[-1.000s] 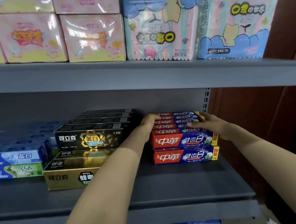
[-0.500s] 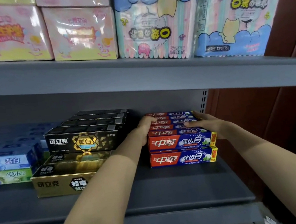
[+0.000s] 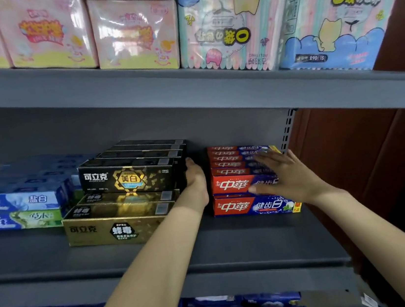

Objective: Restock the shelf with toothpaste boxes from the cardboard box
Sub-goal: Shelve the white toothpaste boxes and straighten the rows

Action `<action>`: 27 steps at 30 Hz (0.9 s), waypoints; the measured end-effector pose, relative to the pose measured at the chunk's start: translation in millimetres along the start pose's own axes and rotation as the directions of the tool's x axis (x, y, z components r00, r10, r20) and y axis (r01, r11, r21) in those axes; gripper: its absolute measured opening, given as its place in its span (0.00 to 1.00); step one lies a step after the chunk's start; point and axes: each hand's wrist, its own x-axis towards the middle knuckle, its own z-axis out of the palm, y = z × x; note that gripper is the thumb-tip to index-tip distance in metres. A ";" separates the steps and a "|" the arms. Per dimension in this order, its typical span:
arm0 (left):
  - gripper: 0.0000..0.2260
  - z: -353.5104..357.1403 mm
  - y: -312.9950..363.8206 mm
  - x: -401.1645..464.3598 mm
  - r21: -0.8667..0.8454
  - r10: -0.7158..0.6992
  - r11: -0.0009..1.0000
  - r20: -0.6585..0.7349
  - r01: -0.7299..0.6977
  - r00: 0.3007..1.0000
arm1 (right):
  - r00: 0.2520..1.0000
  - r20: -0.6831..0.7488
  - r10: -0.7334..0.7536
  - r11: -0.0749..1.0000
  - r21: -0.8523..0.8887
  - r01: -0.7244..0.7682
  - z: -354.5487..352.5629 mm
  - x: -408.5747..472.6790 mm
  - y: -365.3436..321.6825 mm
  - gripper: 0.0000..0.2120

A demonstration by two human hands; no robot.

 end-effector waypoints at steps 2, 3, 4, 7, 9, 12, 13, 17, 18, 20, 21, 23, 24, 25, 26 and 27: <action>0.23 -3.0 -7.0 -6.1 0.019 -0.038 0.999 0.007 0.038 0.999 | 0.999 0.045 0.007 0.997 -0.079 -0.003 4.9 -2.0 -2.6 0.43; 0.21 -3.0 -9.3 -9.7 0.044 -0.069 0.997 0.031 0.068 0.997 | 0.999 0.037 0.009 0.995 -0.096 -0.006 8.2 -1.0 -1.1 0.41; 0.19 -3.1 -10.3 -16.1 0.090 -0.084 0.993 0.066 0.078 0.994 | 1.000 0.022 0.012 0.993 -0.118 -0.009 10.5 -0.1 -0.7 0.40; 0.18 -5.1 -14.7 -24.6 0.205 -0.048 0.979 0.136 0.020 0.990 | 0.999 -0.042 0.008 0.980 -0.200 -0.016 16.9 2.8 0.0 0.38; 0.19 -8.4 -16.8 -25.0 0.230 0.000 0.973 0.141 -0.033 0.990 | 0.999 -0.040 0.009 0.976 -0.217 -0.018 17.1 2.4 -1.4 0.38; 0.22 -9.2 -22.5 -26.6 0.245 0.033 0.967 0.144 -0.068 0.989 | 0.999 0.032 0.028 0.981 -0.195 -0.021 11.9 0.4 -3.9 0.48; 0.23 -8.9 -24.4 -28.0 0.253 0.033 0.965 0.146 -0.070 0.989 | 0.998 0.039 0.040 0.979 -0.201 -0.031 11.2 -0.5 -5.1 0.51; 0.24 -7.2 -21.0 -29.2 0.218 -0.001 0.975 0.164 -0.036 0.987 | 0.993 -0.100 0.061 0.961 -0.261 -0.085 19.9 1.3 -13.3 0.50; 0.23 -6.8 -17.2 -28.4 0.212 -0.008 0.977 0.167 -0.028 0.986 | 0.990 -0.124 0.069 0.959 -0.265 -0.100 21.6 2.9 -16.3 0.49; 0.20 -5.8 -11.0 -28.1 0.248 -0.029 0.969 0.177 -0.016 0.984 | 0.986 -0.144 0.090 0.957 -0.263 -0.126 23.2 5.0 -21.2 0.48; 0.19 -5.0 -8.0 -29.1 0.285 -0.032 0.958 0.176 -0.020 0.984 | 0.984 -0.146 0.102 0.956 -0.260 -0.138 23.5 5.5 -22.6 0.48; 0.18 -2.5 -3.9 -27.8 0.335 -0.020 0.942 0.153 -0.033 0.988 | 0.982 -0.144 0.121 0.954 -0.257 -0.155 24.2 5.5 -25.4 0.48; 0.18 -0.9 -2.2 -27.6 0.345 -0.008 0.938 0.142 -0.042 0.990 | 0.982 -0.142 0.127 0.953 -0.256 -0.160 24.9 5.9 -26.5 0.48; 0.18 0.1 0.0 -28.9 0.348 0.004 0.936 0.132 -0.050 0.991 | 0.982 -0.137 0.130 0.953 -0.256 -0.162 25.7 7.0 -28.5 0.48; 0.17 1.8 1.6 -31.2 0.351 0.012 0.935 0.123 -0.055 0.992 | 0.983 -0.127 0.133 0.954 -0.253 -0.162 25.9 7.9 -29.5 0.48; 0.17 3.4 1.9 -32.1 0.354 0.014 0.934 0.115 -0.055 0.993 | 0.984 -0.117 0.133 0.958 -0.240 -0.158 24.9 7.6 -29.8 0.48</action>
